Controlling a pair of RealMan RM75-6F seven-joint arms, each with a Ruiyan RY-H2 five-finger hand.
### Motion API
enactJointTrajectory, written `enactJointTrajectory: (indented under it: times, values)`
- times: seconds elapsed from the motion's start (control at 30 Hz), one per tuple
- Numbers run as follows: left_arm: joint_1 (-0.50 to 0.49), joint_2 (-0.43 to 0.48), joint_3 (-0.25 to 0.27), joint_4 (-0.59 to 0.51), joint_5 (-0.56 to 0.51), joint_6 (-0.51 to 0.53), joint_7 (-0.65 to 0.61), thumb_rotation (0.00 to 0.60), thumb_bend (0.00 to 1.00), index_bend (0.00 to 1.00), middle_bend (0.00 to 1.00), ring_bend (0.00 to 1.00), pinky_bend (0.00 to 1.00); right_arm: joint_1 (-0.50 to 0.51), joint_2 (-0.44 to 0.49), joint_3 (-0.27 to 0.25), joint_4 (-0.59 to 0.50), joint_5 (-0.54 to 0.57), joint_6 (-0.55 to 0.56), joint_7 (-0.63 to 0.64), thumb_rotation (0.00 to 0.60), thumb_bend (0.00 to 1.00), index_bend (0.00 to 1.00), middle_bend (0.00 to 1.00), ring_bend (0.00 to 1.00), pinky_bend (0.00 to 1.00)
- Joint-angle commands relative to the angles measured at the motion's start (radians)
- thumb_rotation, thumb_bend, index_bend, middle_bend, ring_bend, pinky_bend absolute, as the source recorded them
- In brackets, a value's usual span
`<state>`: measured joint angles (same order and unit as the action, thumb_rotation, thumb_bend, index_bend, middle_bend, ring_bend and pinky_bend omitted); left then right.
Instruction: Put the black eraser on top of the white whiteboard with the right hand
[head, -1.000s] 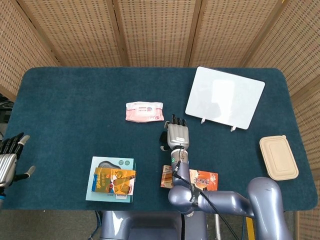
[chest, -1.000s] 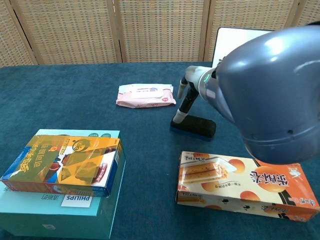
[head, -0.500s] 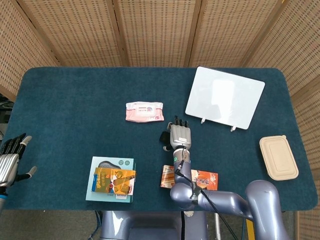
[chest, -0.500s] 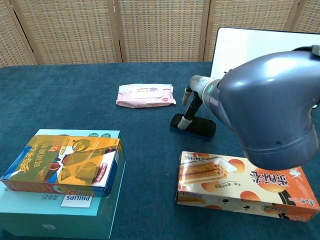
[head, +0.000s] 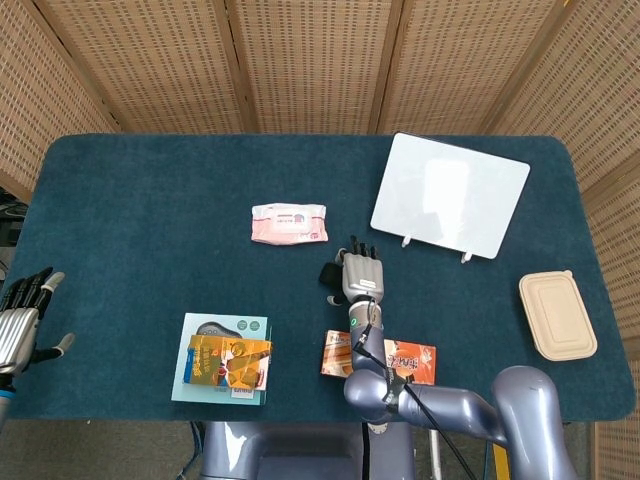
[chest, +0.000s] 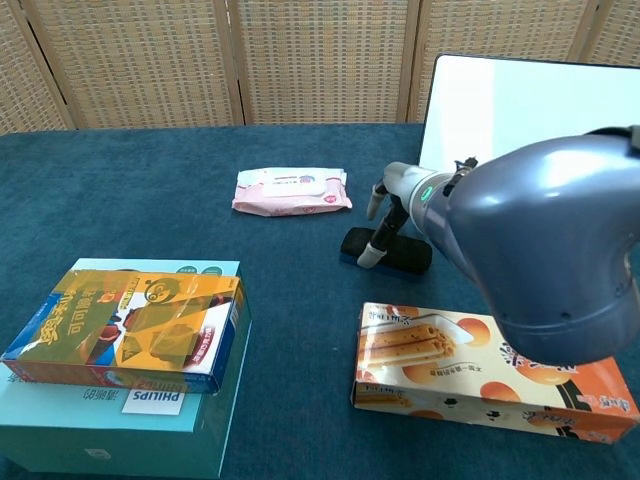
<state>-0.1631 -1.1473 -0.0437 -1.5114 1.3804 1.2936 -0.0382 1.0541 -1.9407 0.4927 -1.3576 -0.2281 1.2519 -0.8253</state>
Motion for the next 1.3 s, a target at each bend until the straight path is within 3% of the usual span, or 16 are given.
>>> enactJointTrajectory:
  times: [0.03, 0.8, 1.3]
  values:
    - [-0.001, 0.0, 0.0, 0.0, 0.0, 0.0, 0.001, 0.6, 0.3, 0.0, 0.0, 0.0, 0.0, -0.002, -0.004, 0.001, 0.009, -0.013, -0.005, 0.006, 0.6, 0.16, 0.3, 0.0, 0.0, 0.0]
    - [-0.003, 0.002, 0.001, -0.001, -0.003, -0.006, -0.009, 0.6, 0.3, 0.0, 0.0, 0.0, 0.0, -0.028, -0.02, 0.004, 0.06, -0.035, -0.047, 0.009, 0.6, 0.16, 0.3, 0.0, 0.0, 0.0]
    - [-0.002, 0.009, 0.005, -0.01, 0.005, -0.005, -0.019, 0.6, 0.3, 0.0, 0.0, 0.0, 0.0, -0.054, -0.023, -0.001, 0.082, -0.059, -0.062, 0.024, 0.6, 0.18, 0.35, 0.0, 0.0, 0.0]
